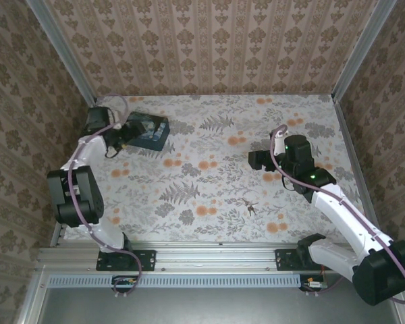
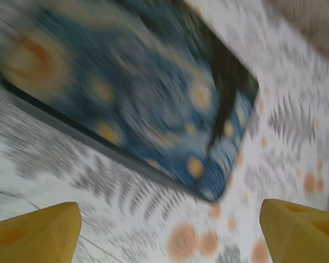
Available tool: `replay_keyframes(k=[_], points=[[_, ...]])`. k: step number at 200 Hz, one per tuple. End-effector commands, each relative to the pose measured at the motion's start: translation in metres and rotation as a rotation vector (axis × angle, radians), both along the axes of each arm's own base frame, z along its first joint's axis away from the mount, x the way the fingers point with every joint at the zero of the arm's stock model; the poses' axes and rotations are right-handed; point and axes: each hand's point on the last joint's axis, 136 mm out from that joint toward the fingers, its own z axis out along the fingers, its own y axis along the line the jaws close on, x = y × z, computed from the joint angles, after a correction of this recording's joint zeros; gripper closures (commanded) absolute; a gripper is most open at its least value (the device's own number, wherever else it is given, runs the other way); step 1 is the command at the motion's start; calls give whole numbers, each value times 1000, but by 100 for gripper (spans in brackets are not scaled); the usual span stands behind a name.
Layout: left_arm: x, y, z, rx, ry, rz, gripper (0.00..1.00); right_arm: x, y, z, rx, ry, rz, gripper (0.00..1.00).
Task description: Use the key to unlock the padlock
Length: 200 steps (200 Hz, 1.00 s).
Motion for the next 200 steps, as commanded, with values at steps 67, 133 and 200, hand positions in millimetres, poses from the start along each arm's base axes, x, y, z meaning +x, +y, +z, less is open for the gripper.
replay_keyframes(k=[67,133,200], points=[[113,47,-16,150,-111,-63,13,-24,21,-6,47,60,72,10],[134,7,-33,91,-33,-314,16,-44,19,-15,59,71,78,10],[112,-50,-51,108,61,-519,21,-48,18,-11,57,66,81,10]])
